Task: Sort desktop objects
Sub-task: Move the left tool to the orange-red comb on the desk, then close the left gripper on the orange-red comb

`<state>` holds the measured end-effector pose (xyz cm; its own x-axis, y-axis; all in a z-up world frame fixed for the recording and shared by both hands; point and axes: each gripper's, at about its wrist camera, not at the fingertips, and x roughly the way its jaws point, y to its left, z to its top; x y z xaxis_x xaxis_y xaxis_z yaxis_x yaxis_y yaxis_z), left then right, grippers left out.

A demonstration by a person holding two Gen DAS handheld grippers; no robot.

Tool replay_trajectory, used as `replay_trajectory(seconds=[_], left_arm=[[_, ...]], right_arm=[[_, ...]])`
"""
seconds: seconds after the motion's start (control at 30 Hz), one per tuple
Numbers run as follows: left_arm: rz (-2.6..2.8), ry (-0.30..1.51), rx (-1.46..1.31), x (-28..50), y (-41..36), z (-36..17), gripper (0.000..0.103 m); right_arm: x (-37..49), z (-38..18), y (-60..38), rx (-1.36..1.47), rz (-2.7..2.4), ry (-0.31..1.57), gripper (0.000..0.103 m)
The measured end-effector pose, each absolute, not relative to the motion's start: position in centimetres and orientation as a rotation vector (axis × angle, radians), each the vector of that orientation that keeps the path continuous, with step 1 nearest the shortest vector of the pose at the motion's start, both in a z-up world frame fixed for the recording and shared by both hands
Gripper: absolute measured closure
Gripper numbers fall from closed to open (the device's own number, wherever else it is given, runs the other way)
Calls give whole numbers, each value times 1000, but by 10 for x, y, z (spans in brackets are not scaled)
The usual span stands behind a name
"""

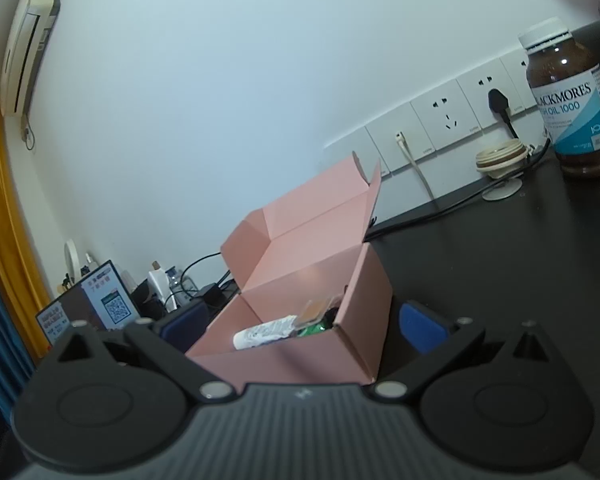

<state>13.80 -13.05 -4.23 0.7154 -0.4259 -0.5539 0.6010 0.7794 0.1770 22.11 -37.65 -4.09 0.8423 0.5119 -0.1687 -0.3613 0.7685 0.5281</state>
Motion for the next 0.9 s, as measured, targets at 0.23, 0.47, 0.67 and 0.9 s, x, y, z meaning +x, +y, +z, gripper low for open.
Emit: replay_trajectory(seconds=[0.23, 0.47, 0.67, 0.9], left_arm=[[-593, 531, 342, 143, -139, -43, 49], [-605, 551, 297, 153, -147, -44, 51], [-615, 595, 215, 164, -142, -42, 63], [-580, 604, 211, 168, -136, -42, 64]], right_arm=[[221, -42, -377, 510, 482, 315, 1], [223, -42, -380, 510, 490, 317, 1], [222, -42, -380, 513, 488, 315, 1], [222, -42, -379, 513, 490, 318, 1]])
